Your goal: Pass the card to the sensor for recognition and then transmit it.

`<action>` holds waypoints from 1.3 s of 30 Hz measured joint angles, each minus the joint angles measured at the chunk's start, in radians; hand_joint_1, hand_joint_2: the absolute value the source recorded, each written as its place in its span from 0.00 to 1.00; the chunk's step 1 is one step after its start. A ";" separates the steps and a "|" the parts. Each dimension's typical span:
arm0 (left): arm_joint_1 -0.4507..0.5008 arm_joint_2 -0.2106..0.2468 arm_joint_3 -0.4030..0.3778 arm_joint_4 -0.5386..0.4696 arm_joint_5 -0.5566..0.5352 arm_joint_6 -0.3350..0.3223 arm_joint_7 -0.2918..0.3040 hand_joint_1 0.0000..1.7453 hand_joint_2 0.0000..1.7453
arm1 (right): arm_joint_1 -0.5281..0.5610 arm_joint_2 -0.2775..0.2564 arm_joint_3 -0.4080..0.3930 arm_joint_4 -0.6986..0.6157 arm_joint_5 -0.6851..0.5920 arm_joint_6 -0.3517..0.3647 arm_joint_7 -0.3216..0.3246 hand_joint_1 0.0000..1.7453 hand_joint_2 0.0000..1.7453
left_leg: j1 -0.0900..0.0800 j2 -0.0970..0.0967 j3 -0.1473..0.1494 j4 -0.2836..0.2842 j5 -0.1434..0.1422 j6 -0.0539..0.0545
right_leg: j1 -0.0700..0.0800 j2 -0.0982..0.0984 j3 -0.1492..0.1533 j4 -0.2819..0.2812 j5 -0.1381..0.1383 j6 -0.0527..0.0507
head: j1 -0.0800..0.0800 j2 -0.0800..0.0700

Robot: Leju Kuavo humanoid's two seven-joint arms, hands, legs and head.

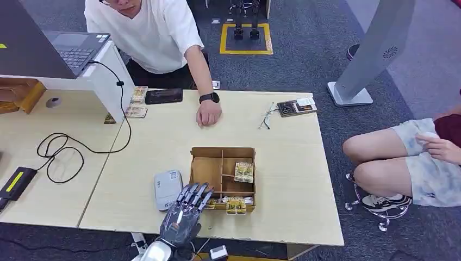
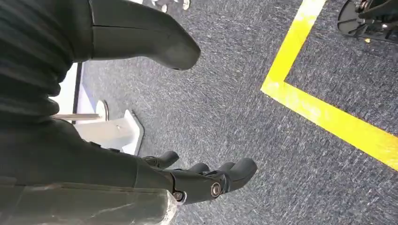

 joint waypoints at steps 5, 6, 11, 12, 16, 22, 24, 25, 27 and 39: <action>0.006 0.002 0.000 -0.002 -0.021 0.043 0.025 0.00 1.00 | 0.000 0.000 -0.007 0.000 0.002 -0.003 0.000 0.00 1.00 | 0.000 0.000 0.000 0.000 0.000 0.000 | 0.000 0.000 0.000 0.000 0.000 0.000 | 0.000 0.000; 0.007 0.002 0.000 -0.003 -0.024 0.047 0.026 0.00 1.00 | 0.000 0.000 -0.009 0.000 0.002 -0.003 0.000 0.00 1.00 | 0.000 0.000 0.000 0.000 0.000 0.000 | 0.000 0.000 0.000 0.000 0.000 0.000 | 0.000 0.000; 0.014 0.002 0.000 -0.011 -0.046 0.090 0.027 0.00 1.00 | 0.001 0.000 -0.011 0.000 0.008 -0.004 0.000 0.00 1.00 | 0.000 0.000 0.000 0.000 0.000 0.000 | 0.000 0.000 0.000 0.000 0.000 0.000 | 0.000 0.000; 0.017 0.002 0.000 -0.013 -0.051 0.102 0.027 0.00 1.00 | 0.001 0.000 -0.012 0.000 0.011 -0.004 0.000 0.00 1.00 | 0.000 0.000 0.000 0.000 0.000 0.000 | 0.000 0.000 0.000 0.000 0.000 0.000 | 0.000 0.000; 0.031 0.001 0.001 -0.032 -0.059 0.180 0.041 0.00 1.00 | 0.001 0.000 -0.015 0.000 0.018 -0.004 0.000 0.00 1.00 | 0.000 0.000 0.000 0.000 0.000 0.000 | 0.000 0.000 0.000 0.000 0.000 0.000 | 0.000 0.000; 0.030 0.019 0.001 -0.075 -0.059 0.215 0.097 0.00 1.00 | 0.001 0.000 -0.016 0.000 0.023 -0.005 0.000 0.00 1.00 | 0.000 0.000 0.000 0.000 0.000 0.000 | 0.000 0.000 0.000 0.000 0.000 0.000 | 0.000 0.000; 0.030 0.025 0.001 -0.085 -0.059 0.215 0.103 0.00 1.00 | 0.001 0.000 -0.016 0.000 0.028 -0.006 0.000 0.00 1.00 | 0.000 0.000 0.000 0.000 0.000 0.000 | 0.000 0.000 0.000 0.000 0.000 0.000 | 0.000 0.000; 0.030 0.026 0.001 -0.089 -0.059 0.215 0.109 0.00 1.00 | 0.001 0.000 -0.016 0.000 0.031 -0.006 0.001 0.00 1.00 | 0.000 0.000 0.000 0.000 0.000 0.000 | 0.000 0.000 0.000 0.000 0.000 0.000 | 0.000 0.000; 0.029 0.029 0.001 -0.093 -0.059 0.215 0.119 0.00 1.00 | 0.002 0.000 -0.016 0.000 0.034 -0.006 0.002 0.00 1.00 | 0.000 0.000 0.000 0.000 0.000 0.000 | 0.000 0.000 0.000 0.000 0.000 0.000 | 0.000 0.000; 0.029 0.035 -0.011 -0.085 -0.060 0.190 0.095 0.00 1.00 | 0.001 0.000 -0.018 -0.002 0.037 -0.006 0.002 0.00 1.00 | 0.000 0.000 0.000 0.000 0.000 0.000 | 0.000 0.000 0.000 0.000 0.000 0.000 | 0.000 0.000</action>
